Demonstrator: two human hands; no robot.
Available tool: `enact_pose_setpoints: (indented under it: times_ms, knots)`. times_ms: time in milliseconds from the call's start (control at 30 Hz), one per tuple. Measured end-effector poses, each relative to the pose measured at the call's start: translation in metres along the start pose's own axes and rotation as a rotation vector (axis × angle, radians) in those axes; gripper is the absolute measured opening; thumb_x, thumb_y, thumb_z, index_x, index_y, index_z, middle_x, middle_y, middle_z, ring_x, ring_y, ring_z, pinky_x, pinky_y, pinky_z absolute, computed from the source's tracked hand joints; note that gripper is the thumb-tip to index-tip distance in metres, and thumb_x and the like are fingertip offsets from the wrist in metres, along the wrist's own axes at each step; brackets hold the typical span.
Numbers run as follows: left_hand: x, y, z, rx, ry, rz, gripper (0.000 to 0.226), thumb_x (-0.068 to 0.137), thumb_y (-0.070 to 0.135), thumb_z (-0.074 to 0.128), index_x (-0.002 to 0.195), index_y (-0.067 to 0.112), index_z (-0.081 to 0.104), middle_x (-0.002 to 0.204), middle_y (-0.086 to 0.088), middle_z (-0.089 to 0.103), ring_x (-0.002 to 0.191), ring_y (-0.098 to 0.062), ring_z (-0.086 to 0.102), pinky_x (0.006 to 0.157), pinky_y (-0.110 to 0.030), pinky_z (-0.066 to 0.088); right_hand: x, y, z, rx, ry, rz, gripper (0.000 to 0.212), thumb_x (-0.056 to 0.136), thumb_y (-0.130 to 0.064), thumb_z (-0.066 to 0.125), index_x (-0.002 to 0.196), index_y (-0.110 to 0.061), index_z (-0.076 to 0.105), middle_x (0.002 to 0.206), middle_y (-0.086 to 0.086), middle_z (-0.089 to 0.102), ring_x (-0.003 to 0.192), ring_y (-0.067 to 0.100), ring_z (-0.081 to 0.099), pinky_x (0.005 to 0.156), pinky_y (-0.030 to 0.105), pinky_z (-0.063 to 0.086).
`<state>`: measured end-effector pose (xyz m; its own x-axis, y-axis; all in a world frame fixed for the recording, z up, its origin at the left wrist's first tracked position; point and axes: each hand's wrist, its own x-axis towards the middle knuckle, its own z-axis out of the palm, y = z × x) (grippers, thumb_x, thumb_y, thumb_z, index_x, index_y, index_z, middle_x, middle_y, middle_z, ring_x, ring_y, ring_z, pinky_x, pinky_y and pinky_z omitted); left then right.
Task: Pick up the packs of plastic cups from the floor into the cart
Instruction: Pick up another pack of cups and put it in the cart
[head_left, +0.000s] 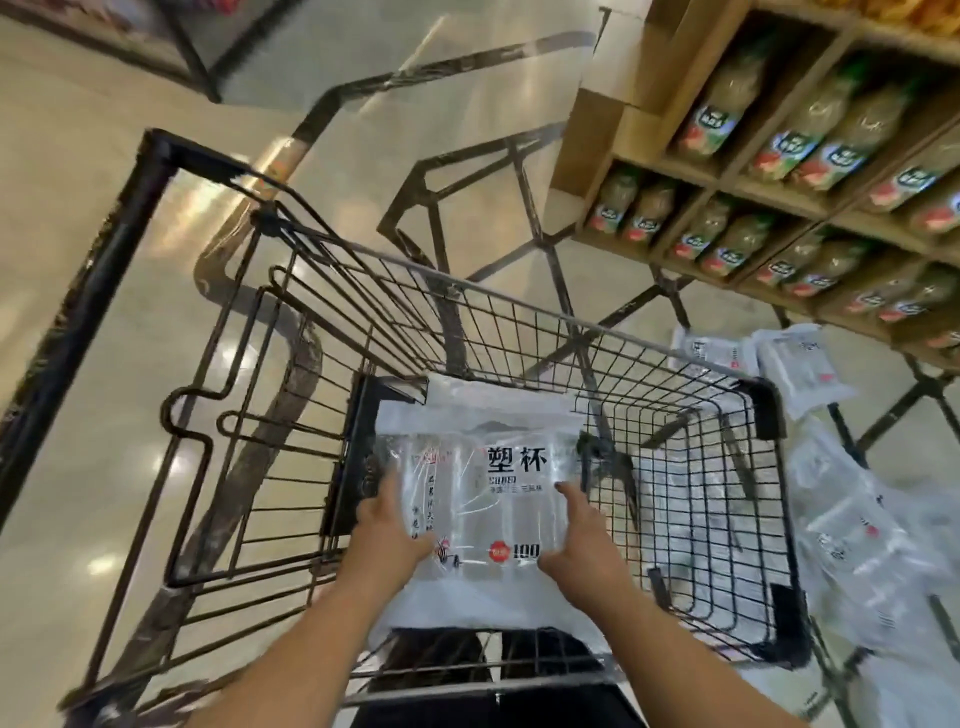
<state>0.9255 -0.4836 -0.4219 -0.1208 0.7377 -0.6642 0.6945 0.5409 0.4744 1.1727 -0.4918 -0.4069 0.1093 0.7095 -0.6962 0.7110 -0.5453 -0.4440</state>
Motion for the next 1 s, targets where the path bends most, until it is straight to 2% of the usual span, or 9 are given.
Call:
enact_pose_setpoints:
  times_ms: [100, 233, 333, 433, 567, 700, 833, 900, 1000]
  knots:
    - [0.021, -0.006, 0.019, 0.056, -0.042, -0.074, 0.109, 0.083, 0.034, 0.076, 0.154, 0.042, -0.007, 0.147, -0.019, 0.027, 0.119, -0.034, 0.053, 0.098, -0.04, 0.044, 0.03, 0.021, 0.016, -0.025, -0.018, 0.04, 0.092, 0.078, -0.01, 0.075, 0.145, -0.042, 0.021, 0.14, 0.009, 0.043, 0.098, 0.021, 0.058, 0.08, 0.043, 0.057]
    - [0.048, -0.015, 0.047, 0.176, -0.101, -0.112, 0.103, 0.088, 0.039, 0.071, 0.157, 0.034, -0.005, 0.148, -0.016, 0.028, 0.124, -0.031, 0.047, 0.089, -0.033, 0.036, 0.068, 0.05, 0.039, -0.006, -0.075, 0.108, 0.095, 0.078, -0.007, 0.078, 0.145, -0.04, 0.019, 0.146, 0.009, 0.039, 0.1, 0.027, 0.061, 0.072, 0.04, 0.059]
    - [0.068, -0.021, 0.063, 0.267, -0.134, -0.129, 0.096, 0.089, 0.038, 0.069, 0.156, 0.031, -0.001, 0.143, -0.014, 0.028, 0.119, -0.032, 0.049, 0.079, -0.035, 0.031, 0.088, 0.064, 0.054, -0.04, -0.089, 0.149, 0.097, 0.077, -0.006, 0.081, 0.144, -0.036, 0.017, 0.151, 0.01, 0.03, 0.107, 0.033, 0.06, 0.083, 0.044, 0.056]
    - [0.078, -0.022, 0.071, 0.328, -0.127, -0.159, 0.09, 0.088, 0.03, 0.07, 0.151, 0.029, 0.006, 0.137, -0.014, 0.03, 0.112, -0.034, 0.052, 0.079, -0.036, 0.03, 0.094, 0.069, 0.069, -0.02, -0.062, 0.152, 0.096, 0.076, -0.004, 0.081, 0.145, -0.03, 0.019, 0.149, 0.013, 0.025, 0.105, 0.037, 0.061, 0.087, 0.051, 0.055]
    - [0.076, -0.024, 0.071, 0.554, -0.093, -0.086, 0.083, 0.083, 0.036, 0.07, 0.143, 0.023, 0.013, 0.135, -0.014, 0.031, 0.114, -0.035, 0.045, 0.085, -0.047, 0.046, 0.091, 0.07, 0.075, -0.088, -0.032, 0.136, 0.09, 0.079, -0.007, 0.076, 0.144, -0.03, 0.019, 0.147, 0.011, 0.028, 0.108, 0.036, 0.059, 0.085, 0.052, 0.056]
    - [0.062, -0.018, 0.059, 0.745, -0.02, 0.077, 0.081, 0.084, 0.045, 0.063, 0.143, 0.025, 0.01, 0.146, -0.012, 0.017, 0.114, -0.032, 0.039, 0.081, -0.043, 0.045, 0.083, 0.064, 0.064, -0.266, -0.053, 0.128, 0.085, 0.082, -0.012, 0.071, 0.144, -0.03, 0.014, 0.145, 0.012, 0.027, 0.112, 0.033, 0.055, 0.086, 0.048, 0.056]
    - [0.044, -0.008, 0.035, 0.876, -0.005, 0.211, 0.09, 0.087, 0.053, 0.056, 0.152, 0.027, 0.0, 0.158, -0.013, 0.001, 0.125, -0.033, 0.034, 0.09, -0.043, 0.042, 0.063, 0.051, 0.039, -0.434, -0.057, 0.139, 0.079, 0.083, -0.026, 0.067, 0.144, -0.027, 0.017, 0.146, 0.01, 0.029, 0.124, 0.032, 0.045, 0.089, 0.044, 0.05]
    - [0.035, 0.0, 0.02, 0.869, 0.002, 0.242, 0.094, 0.086, 0.056, 0.056, 0.155, 0.028, -0.001, 0.16, -0.012, -0.003, 0.131, -0.033, 0.03, 0.094, -0.044, 0.042, 0.047, 0.042, 0.025, -0.517, -0.017, 0.143, 0.078, 0.083, -0.029, 0.061, 0.147, -0.028, 0.017, 0.153, 0.012, 0.024, 0.133, 0.035, 0.036, 0.099, 0.048, 0.045]
    - [0.02, 0.011, 0.0, 0.847, -0.002, 0.296, 0.097, 0.084, 0.056, 0.058, 0.155, 0.031, -0.003, 0.162, -0.011, -0.004, 0.138, -0.033, 0.024, 0.101, -0.046, 0.039, 0.015, 0.032, 0.007, -0.76, -0.005, 0.161, 0.09, 0.089, -0.04, 0.055, 0.156, -0.029, -0.004, 0.164, 0.018, -0.013, 0.15, 0.044, -0.002, 0.116, 0.062, 0.014]
